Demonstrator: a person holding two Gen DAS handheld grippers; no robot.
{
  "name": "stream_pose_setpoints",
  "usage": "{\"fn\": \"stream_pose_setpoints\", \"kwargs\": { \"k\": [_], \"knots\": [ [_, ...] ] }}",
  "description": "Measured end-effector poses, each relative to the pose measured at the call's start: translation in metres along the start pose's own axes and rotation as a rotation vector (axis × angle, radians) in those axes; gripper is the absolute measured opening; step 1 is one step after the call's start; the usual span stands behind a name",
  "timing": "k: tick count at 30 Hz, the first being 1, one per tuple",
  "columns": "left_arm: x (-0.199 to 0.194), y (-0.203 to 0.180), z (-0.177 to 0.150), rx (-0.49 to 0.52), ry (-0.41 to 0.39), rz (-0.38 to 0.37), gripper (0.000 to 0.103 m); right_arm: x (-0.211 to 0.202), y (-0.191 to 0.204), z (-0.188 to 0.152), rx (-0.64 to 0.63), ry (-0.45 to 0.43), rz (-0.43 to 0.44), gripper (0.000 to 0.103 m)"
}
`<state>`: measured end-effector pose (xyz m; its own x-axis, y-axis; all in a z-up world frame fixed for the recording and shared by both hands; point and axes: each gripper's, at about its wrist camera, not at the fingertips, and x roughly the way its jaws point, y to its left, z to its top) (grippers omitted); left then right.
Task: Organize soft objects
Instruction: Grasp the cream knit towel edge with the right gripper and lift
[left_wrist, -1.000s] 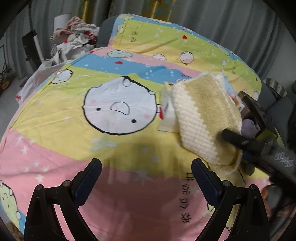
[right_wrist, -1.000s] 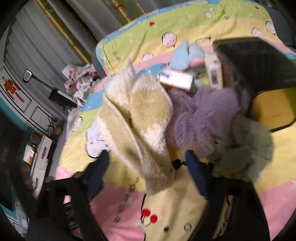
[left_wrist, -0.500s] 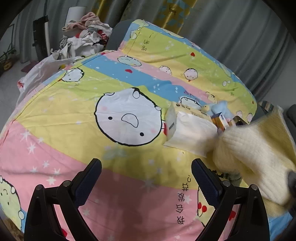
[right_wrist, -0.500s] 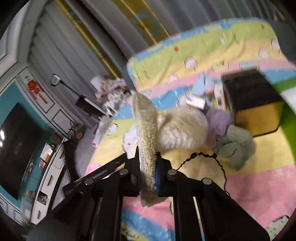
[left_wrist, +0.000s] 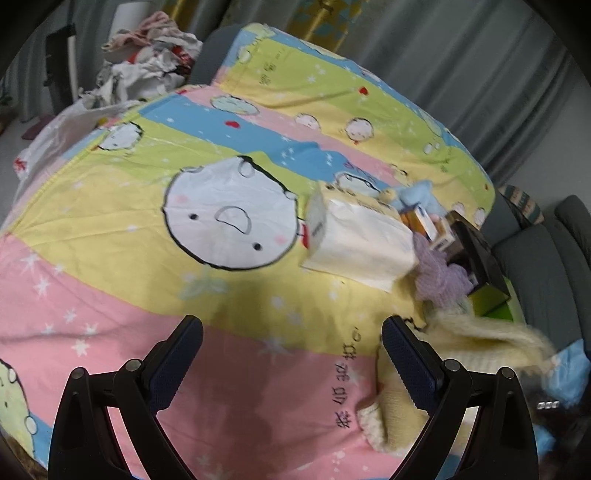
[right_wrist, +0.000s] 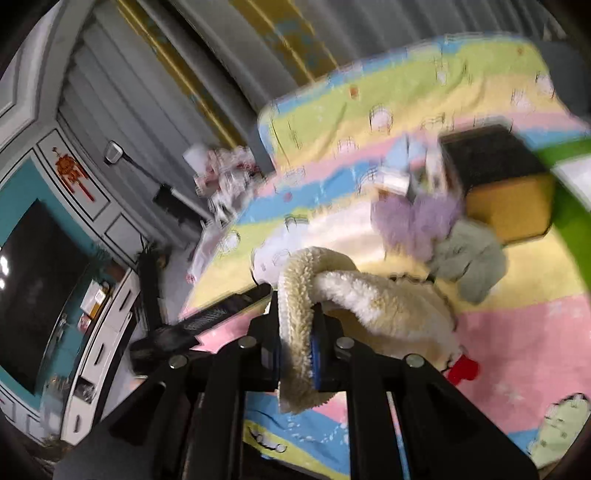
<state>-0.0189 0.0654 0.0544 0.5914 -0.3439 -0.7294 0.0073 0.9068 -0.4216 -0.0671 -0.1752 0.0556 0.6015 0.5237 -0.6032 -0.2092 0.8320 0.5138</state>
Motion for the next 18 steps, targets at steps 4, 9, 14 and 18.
{"fn": "stream_pose_setpoints", "kwargs": {
  "k": [4,9,14,18],
  "knots": [
    [0.008,-0.008,-0.006,0.022,0.053,-0.020,0.098,0.063,-0.034,-0.018,0.091,0.226,-0.058,0.014],
    [0.018,-0.025,-0.016,0.091,0.101,-0.022,0.098,0.047,-0.048,-0.017,0.187,0.232,-0.008,0.033],
    [0.019,-0.046,-0.029,0.179,0.143,-0.077,0.098,0.010,-0.040,-0.017,0.175,0.183,-0.010,0.076],
    [0.020,-0.055,-0.034,0.205,0.137,-0.074,0.098,-0.016,-0.042,-0.013,0.168,0.103,-0.077,0.085]
  ]
}}
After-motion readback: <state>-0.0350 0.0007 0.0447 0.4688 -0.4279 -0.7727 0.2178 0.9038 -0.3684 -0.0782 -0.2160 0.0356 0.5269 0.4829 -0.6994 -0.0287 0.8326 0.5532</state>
